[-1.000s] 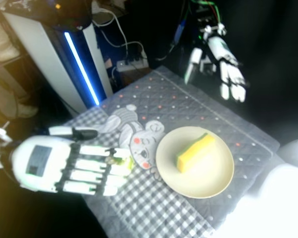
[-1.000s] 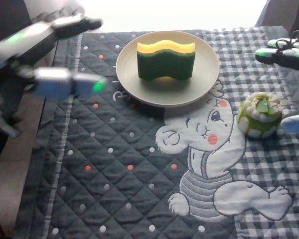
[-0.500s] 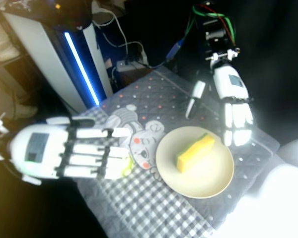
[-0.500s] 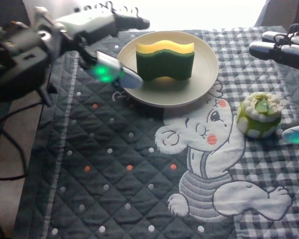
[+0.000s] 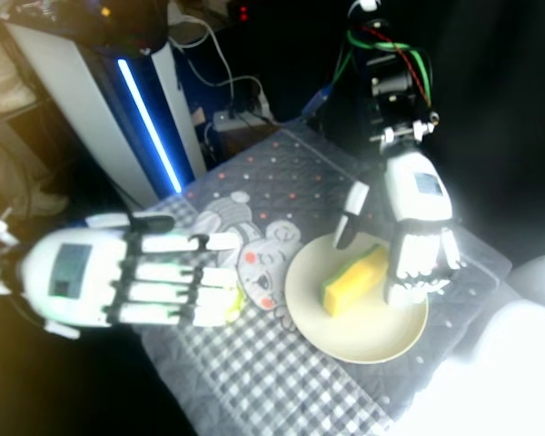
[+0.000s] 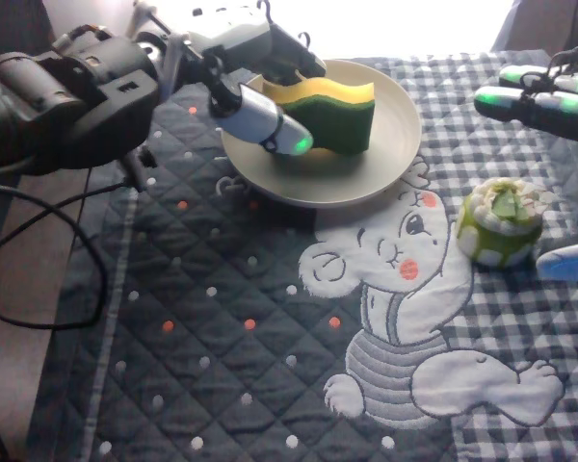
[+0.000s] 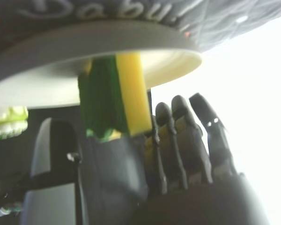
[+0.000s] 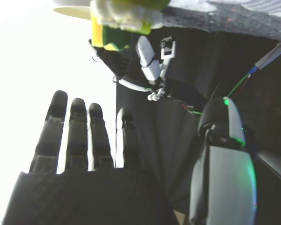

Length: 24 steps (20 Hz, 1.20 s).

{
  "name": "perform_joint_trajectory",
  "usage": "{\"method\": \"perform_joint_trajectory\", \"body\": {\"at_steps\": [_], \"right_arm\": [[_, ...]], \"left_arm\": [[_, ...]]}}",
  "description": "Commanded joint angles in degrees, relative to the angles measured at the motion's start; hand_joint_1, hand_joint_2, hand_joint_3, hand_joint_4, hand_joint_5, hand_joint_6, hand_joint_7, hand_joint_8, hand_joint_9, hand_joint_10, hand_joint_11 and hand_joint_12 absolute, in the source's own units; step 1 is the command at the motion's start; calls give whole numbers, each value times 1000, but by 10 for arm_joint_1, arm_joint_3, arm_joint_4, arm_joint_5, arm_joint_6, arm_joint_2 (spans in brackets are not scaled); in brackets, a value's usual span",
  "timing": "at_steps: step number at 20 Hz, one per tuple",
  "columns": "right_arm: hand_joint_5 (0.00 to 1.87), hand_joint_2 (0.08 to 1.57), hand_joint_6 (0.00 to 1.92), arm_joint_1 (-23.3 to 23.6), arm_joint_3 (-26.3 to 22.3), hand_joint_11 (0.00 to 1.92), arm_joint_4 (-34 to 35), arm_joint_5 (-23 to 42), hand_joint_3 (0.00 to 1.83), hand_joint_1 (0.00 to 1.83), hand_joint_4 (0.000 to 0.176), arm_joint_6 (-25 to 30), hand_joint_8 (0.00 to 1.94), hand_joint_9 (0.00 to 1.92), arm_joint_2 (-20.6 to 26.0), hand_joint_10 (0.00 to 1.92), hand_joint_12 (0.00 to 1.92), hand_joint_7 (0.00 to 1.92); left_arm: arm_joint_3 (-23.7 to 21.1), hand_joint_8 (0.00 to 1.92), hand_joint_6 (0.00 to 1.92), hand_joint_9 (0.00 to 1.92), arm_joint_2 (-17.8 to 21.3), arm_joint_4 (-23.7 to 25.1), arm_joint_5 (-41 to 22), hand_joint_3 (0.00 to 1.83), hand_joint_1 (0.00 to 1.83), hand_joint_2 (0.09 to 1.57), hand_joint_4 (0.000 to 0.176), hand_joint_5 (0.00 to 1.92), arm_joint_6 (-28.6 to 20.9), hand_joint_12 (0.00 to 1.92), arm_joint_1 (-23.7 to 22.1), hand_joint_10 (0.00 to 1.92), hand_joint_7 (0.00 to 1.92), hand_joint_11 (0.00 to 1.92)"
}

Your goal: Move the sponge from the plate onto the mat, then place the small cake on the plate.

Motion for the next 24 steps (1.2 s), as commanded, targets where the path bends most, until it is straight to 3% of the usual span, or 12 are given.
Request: {"method": "perform_joint_trajectory", "body": {"at_steps": [1,3,6,9,11,15,17,19,20,21,23,24], "right_arm": [[119,926,0,2,5,78,21,69,2,526,162,4,0,128,0,0,334,84],[126,916,3,2,6,109,21,69,0,505,158,4,8,156,-1,11,342,105],[126,925,0,2,6,108,22,68,3,525,159,7,5,159,-5,7,335,111],[117,938,1,2,6,97,22,68,5,522,172,12,0,145,-6,1,316,100],[116,942,0,2,4,132,25,68,5,515,163,14,3,158,-6,5,322,111],[85,983,0,0,3,138,27,68,2,456,173,18,0,71,-5,0,159,54],[87,978,0,0,1,138,29,68,1,436,166,18,3,52,-3,2,103,44],[113,972,11,0,0,133,36,68,0,543,158,18,8,64,-2,7,81,61],[131,977,13,0,-1,145,37,68,0,597,145,18,11,83,-2,11,82,81],[129,985,9,0,-1,133,37,68,2,628,142,18,8,79,-1,7,75,79],[145,984,11,0,-1,135,37,68,1,662,134,18,12,95,-1,11,74,98],[138,981,7,0,-1,172,38,68,0,630,140,18,15,122,0,20,89,114]], "left_arm": [[5,10,8,742,-5,-6,-55,2,985,1040,0,752,0,1033,-12,20,897,118],[16,500,494,1028,-16,-6,-49,0,1211,1034,7,1105,-1,1041,-12,47,1166,497],[15,722,403,1340,-18,-9,-57,2,1273,1016,0,1256,-1,940,-14,72,1203,923],[2,939,267,1403,-1,-11,-77,5,1291,1034,0,1263,-1,1220,-18,115,1138,924],[-45,986,46,1199,43,-17,-130,0,1298,1036,0,1356,-1,1425,-21,750,1124,930],[-150,790,643,1209,141,17,-208,0,1275,1049,0,1090,18,1410,-23,695,1198,880],[-205,965,221,1045,192,36,-225,0,1293,1034,0,1280,18,1565,0,758,1143,452],[-246,1075,42,1078,227,52,-236,0,1293,1047,0,1340,18,1523,30,892,1094,722],[-263,1508,89,1114,241,53,-243,0,1233,989,0,1425,18,1841,50,1646,1015,1104],[-282,1677,434,1096,257,52,-248,5,1211,1006,0,1275,18,1905,77,1811,982,1135],[-294,1067,587,1084,266,47,-240,0,1280,1070,0,1082,17,1496,101,1170,1103,997],[-294,1340,559,1119,264,41,-227,0,1218,1027,0,1196,17,1779,112,1565,1033,1122]]}}
